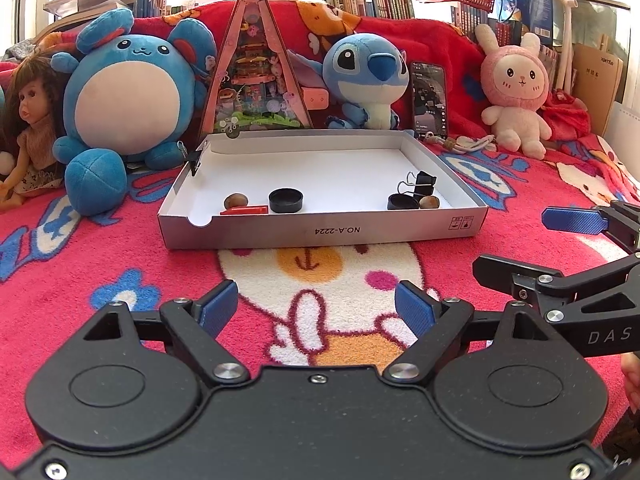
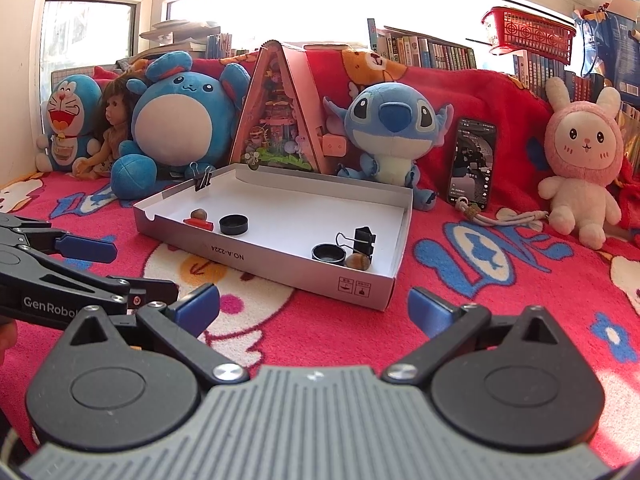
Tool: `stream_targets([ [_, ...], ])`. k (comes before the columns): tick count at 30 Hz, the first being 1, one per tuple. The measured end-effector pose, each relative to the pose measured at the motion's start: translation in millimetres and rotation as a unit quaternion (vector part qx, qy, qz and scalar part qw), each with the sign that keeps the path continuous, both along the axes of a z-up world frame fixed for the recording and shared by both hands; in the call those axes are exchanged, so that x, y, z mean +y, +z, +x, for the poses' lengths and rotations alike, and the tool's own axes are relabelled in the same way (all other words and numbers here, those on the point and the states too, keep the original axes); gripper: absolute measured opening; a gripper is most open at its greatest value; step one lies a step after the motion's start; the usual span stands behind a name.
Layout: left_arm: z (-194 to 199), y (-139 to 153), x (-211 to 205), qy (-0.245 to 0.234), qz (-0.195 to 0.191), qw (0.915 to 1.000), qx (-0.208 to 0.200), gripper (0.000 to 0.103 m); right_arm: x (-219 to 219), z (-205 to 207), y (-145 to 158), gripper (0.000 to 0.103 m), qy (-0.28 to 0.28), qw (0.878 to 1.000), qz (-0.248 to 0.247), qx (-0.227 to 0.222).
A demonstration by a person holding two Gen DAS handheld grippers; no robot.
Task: Organize rigid objects
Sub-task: 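Move the left tool to the other red crayon while the right tool approaches the blue hair clip, then grasp the red crayon with the left tool while the right tool grasps the blue hair clip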
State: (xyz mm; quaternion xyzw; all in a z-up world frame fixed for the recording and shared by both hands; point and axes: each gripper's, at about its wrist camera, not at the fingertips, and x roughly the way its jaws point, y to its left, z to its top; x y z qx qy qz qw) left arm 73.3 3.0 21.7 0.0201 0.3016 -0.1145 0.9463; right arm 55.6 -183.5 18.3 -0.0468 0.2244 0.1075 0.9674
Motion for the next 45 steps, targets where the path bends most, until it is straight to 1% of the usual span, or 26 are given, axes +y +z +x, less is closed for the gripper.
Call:
stream_targets([
  [7,-7.9,-6.9,3.9,0.009,0.001,0.9999,0.007,0.085,1.4,-6.4,-7.8,0.103,0.002,1.000,-0.005,0.004],
  [14,-18.0,-14.5,10.3,0.020,0.001,0.9997,0.014,0.085,4.0,-16.9,-16.9,0.103,0.007,1.000,-0.021,0.010],
  [21,-28.9,-20.7,17.3,0.029,0.007,0.9993,0.024,0.085,2.4,-28.6,-29.1,0.103,0.018,0.999,-0.032,0.023],
  [27,-40.7,-18.8,21.4,0.034,0.005,0.9991,0.024,0.085,2.5,-37.2,-30.6,0.103,0.034,0.998,-0.058,0.010],
  [34,-50.9,-14.8,26.3,0.038,0.001,0.9989,0.026,0.084,-9.4,-39.1,-26.9,0.103,0.032,0.998,-0.062,0.005],
  [37,-51.8,-15.0,28.5,0.036,-0.006,0.9987,0.035,0.077,-13.0,-42.3,-26.4,0.103,0.031,0.998,-0.061,0.010],
  [39,-51.1,-15.9,29.1,0.036,-0.011,0.9984,0.041,0.072,-13.6,-46.6,-26.1,0.102,0.042,0.998,-0.050,0.017],
  [40,-50.6,-16.5,29.2,0.036,-0.013,0.9983,0.044,0.070,-13.3,-49.3,-25.8,0.101,0.050,0.998,-0.041,0.020],
  [42,-49.9,-17.4,28.5,0.034,-0.016,0.9982,0.047,0.063,-9.4,-54.7,-26.2,0.097,0.066,0.997,-0.027,0.026],
  [45,-48.9,-18.3,25.3,0.032,-0.017,0.9982,0.048,0.058,-0.2,-59.8,-27.2,0.087,0.081,0.996,-0.030,0.027],
])
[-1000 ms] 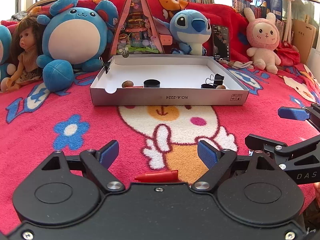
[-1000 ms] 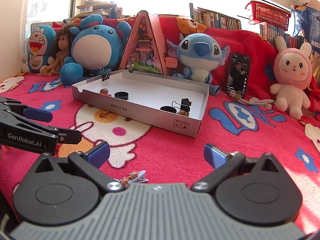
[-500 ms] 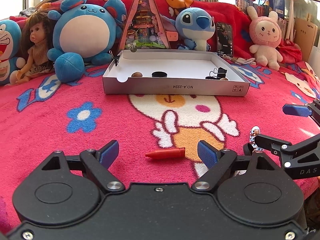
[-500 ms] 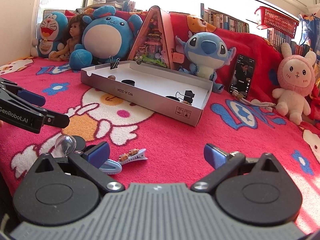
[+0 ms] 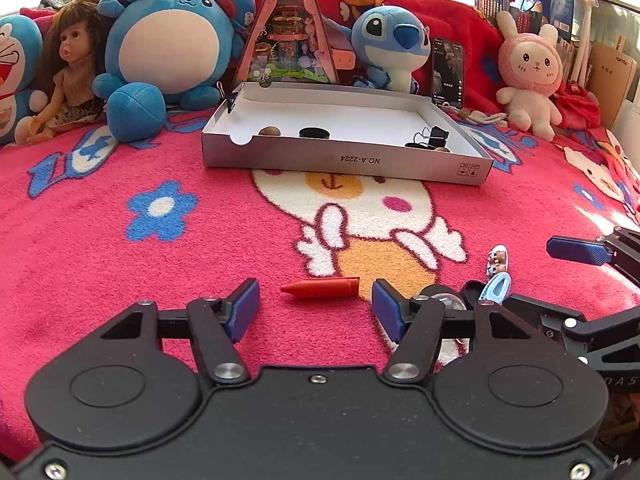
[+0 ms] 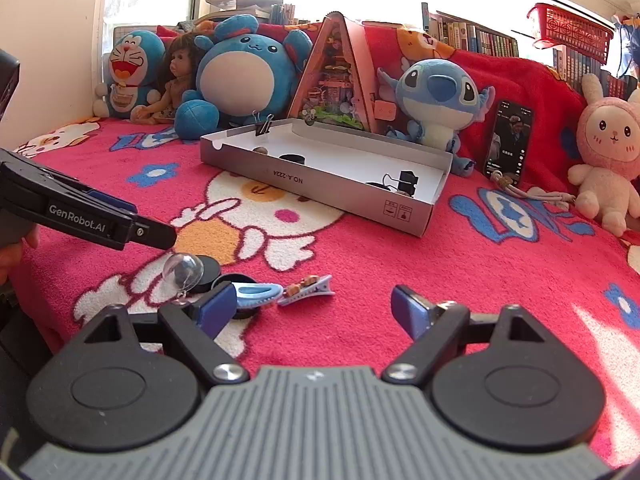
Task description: Organize rigid objects
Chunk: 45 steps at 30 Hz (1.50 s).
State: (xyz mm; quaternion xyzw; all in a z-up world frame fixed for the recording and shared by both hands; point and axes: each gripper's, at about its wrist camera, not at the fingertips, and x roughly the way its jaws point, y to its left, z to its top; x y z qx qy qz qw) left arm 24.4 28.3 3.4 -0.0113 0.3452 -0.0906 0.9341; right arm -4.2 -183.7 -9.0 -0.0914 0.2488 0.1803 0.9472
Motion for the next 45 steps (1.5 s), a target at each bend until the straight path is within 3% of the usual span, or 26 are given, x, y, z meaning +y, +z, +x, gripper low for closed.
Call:
stream_targets([
  [8,1.5,-2.0,-7.4,-0.008,0.006,0.9999,-0.006,0.045,20.7,1.6,-4.3,0.061,0.026,0.999,0.012,0.016],
  [13,1.1,-1.8,-6.1,-0.008,0.002,0.9999,-0.006,0.042,25.3,5.0,-3.3,0.045,0.019,0.999,0.016,0.020],
  [21,-0.1,-1.3,-6.0,-0.007,0.001,0.9999,-0.011,0.042,24.8,0.9,-2.8,0.043,-0.016,0.999,0.038,0.031],
  [28,1.2,-1.1,-5.4,-0.003,-0.002,0.9999,-0.011,0.042,16.1,3.8,-1.8,0.043,-0.053,0.991,0.104,0.069],
  [33,1.5,0.7,-5.7,-0.003,-0.005,0.9999,-0.014,0.042,20.1,6.7,-0.5,0.039,-0.068,0.991,0.097,0.064],
  [37,2.5,2.0,-5.5,0.001,-0.008,0.9998,-0.016,0.042,21.6,8.3,-1.1,0.026,-0.067,0.990,0.099,0.070],
  [45,6.9,6.7,-4.9,0.005,-0.008,0.9996,-0.026,0.042,17.9,9.6,5.7,0.025,-0.074,0.990,0.104,0.062],
])
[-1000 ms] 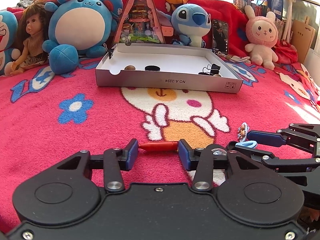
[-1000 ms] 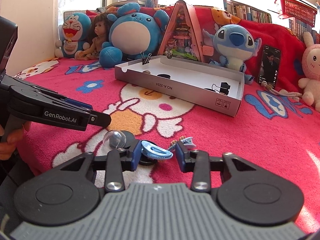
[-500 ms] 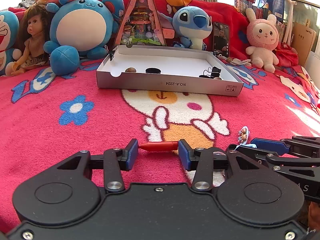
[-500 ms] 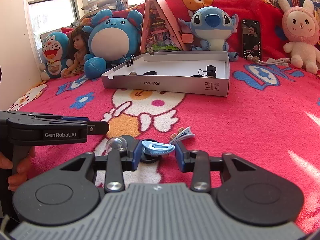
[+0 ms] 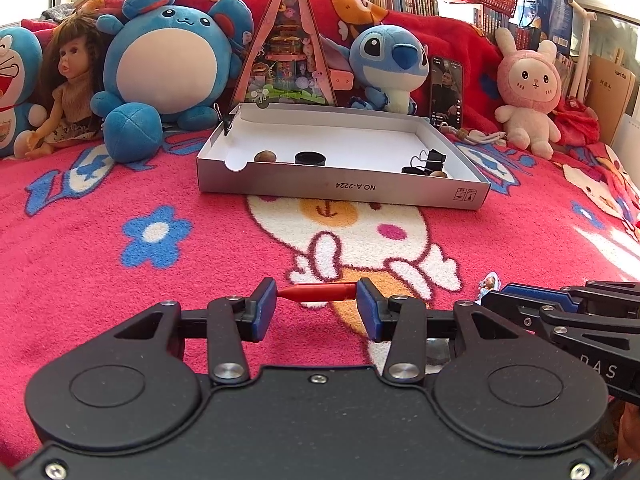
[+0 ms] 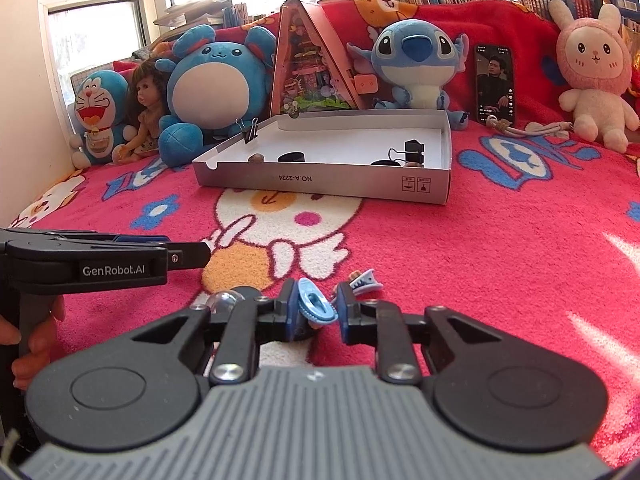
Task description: Organize rigid objects
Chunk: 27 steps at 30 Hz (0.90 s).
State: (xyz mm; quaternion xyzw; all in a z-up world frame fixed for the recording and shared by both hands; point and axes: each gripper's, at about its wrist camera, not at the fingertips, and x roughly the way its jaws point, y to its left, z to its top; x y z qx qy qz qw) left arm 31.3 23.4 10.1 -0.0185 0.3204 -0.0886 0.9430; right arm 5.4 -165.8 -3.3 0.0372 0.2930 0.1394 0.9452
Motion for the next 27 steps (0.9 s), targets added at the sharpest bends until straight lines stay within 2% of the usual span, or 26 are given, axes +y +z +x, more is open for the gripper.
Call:
stream_targets([
  [9,13.3,10.3,-1.9,-0.006,0.000,0.9999,-0.015,0.042,-9.4,12.2,11.3,0.025,-0.023,1.000,0.006,-0.018],
  [18,43.0,26.2,-0.4,-0.004,-0.004,0.9995,-0.033,0.042,-16.0,35.5,21.6,0.025,-0.046,0.998,0.011,-0.036],
  [27,84.1,43.6,8.4,0.009,-0.033,0.9989,-0.030,0.042,-14.9,66.0,32.7,0.025,-0.053,0.997,0.004,-0.058],
])
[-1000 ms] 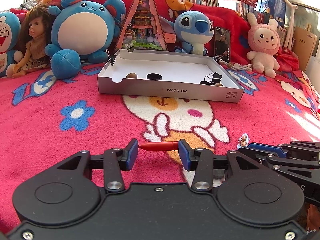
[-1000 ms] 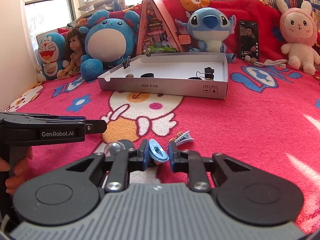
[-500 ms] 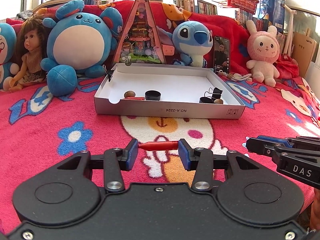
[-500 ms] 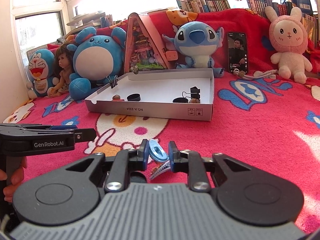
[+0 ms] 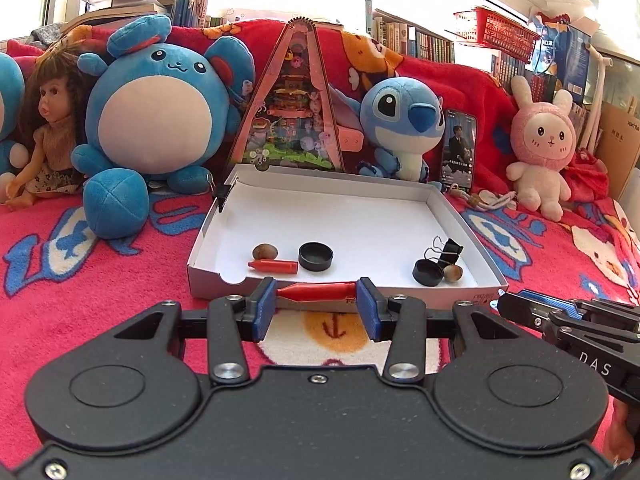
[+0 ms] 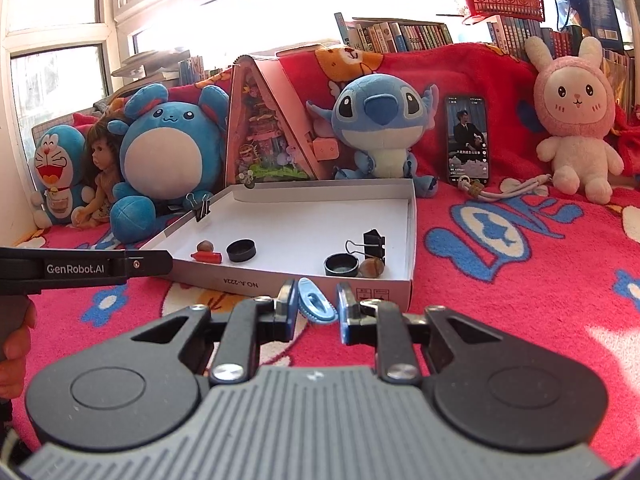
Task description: Organize rigid objects
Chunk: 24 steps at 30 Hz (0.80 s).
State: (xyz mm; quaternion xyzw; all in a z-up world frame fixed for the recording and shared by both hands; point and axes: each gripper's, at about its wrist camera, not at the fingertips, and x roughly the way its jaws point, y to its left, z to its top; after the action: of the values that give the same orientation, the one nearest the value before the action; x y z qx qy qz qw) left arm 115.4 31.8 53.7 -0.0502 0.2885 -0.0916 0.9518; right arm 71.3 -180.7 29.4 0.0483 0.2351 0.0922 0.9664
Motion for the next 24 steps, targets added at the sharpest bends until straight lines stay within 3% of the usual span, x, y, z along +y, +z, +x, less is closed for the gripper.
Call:
stream_targets([
  [24,67.7,-6.5,-12.2,0.016,0.015,0.9996,0.018,0.042,8.1,61.8,-1.5,0.025,-0.012,1.000,-0.012,0.014],
])
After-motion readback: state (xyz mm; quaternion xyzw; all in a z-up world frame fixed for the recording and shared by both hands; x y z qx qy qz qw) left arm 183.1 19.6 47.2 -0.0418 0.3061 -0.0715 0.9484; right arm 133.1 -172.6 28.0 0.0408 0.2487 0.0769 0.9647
